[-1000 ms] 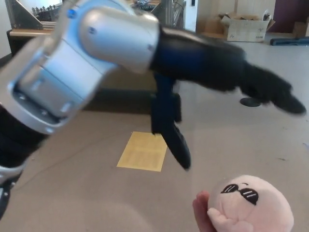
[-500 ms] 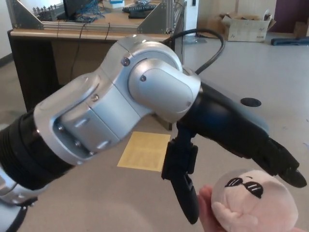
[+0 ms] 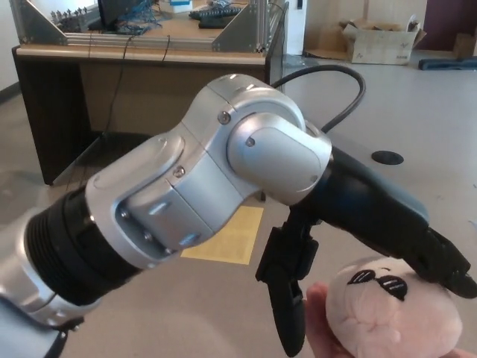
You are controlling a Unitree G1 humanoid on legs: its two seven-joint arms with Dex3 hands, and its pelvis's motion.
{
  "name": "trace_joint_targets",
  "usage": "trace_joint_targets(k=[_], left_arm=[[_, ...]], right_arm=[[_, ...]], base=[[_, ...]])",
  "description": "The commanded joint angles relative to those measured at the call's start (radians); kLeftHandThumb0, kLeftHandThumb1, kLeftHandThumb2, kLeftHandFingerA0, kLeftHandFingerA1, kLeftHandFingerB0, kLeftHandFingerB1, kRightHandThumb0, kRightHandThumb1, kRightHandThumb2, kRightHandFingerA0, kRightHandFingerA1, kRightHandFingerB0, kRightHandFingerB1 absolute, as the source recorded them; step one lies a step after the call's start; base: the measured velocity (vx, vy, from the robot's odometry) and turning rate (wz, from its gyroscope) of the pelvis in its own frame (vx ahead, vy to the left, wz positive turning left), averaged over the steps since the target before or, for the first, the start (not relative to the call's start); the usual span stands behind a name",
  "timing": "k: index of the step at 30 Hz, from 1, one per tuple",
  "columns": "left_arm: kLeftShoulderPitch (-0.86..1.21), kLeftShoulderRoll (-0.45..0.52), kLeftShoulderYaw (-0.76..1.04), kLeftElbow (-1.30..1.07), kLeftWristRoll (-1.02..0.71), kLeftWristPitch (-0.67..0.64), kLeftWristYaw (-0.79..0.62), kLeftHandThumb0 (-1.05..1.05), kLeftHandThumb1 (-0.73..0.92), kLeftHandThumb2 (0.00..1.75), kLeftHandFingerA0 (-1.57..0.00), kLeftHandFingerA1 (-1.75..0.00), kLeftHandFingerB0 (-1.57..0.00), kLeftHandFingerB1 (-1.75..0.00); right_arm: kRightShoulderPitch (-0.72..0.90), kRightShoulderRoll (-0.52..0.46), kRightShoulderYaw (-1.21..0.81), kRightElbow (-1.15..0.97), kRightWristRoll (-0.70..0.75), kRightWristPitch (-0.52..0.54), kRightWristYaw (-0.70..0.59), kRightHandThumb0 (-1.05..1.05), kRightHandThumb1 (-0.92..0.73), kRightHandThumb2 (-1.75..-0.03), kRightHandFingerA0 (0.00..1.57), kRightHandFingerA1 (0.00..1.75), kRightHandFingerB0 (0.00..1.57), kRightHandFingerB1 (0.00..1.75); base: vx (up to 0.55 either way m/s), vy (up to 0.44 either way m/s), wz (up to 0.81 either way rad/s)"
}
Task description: The robot extends its left hand to pick up an emotional support dumpling from the palm of a person and brings its hand down by its side. Then it extends its arm again to hand the dumpling back to the person.
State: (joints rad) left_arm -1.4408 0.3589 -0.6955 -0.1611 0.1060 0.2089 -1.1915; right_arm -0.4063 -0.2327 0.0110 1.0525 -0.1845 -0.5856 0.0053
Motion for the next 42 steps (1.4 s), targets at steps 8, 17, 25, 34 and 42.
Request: trace_joint_targets(k=[8, 17, 25, 34, 42], left_arm=[[0.058, -0.031, 0.025, 0.027, 0.167, -0.111, 0.118, -1.05, 0.16, 0.70, 0.00, -0.83, -0.02, -0.11], [0.124, -0.053, 0.022, 0.048, 0.248, -0.195, 0.190, -1.05, 0.16, 0.84, 0.00, -0.85, 0.00, -0.28], [0.208, -0.091, 0.031, 0.055, 0.263, -0.192, 0.234, 1.05, -0.73, 0.00, 0.00, -0.92, 0.00, -0.18], [0.272, -0.126, 0.055, 0.052, 0.236, -0.168, 0.244, -0.34, 0.54, 0.57, -0.89, -0.79, -0.86, -0.46], [0.306, -0.120, 0.071, 0.059, 0.260, -0.214, 0.298, -0.42, 0.53, 0.58, -0.93, -0.78, -0.89, -0.45]], right_arm=[[-0.008, -0.017, -0.003, 0.005, 0.008, -0.014, 0.006, -0.41, -0.63, -0.57, 0.68, 0.49, 0.54, 0.40], [-0.024, -0.017, -0.002, 0.007, 0.006, -0.010, 0.007, -0.41, -0.63, -0.57, 0.68, 0.49, 0.54, 0.40], [-0.033, -0.016, 0.001, 0.009, 0.004, -0.008, 0.007, -0.41, -0.63, -0.57, 0.68, 0.49, 0.54, 0.40], [-0.109, 0.158, -0.010, 0.063, -0.123, 0.521, -0.746, -0.76, -0.76, -0.63, 0.37, 0.46, 0.53, 0.43], [-0.112, 0.164, -0.015, 0.055, -0.134, 0.541, -0.761, -0.76, -0.76, -0.63, 0.37, 0.46, 0.53, 0.43]], base=[[0.00, 0.000, 0.00], [0.00, 0.000, 0.00], [0.00, 0.000, 0.00], [0.00, 0.000, 0.00], [0.00, 0.000, 0.00]])
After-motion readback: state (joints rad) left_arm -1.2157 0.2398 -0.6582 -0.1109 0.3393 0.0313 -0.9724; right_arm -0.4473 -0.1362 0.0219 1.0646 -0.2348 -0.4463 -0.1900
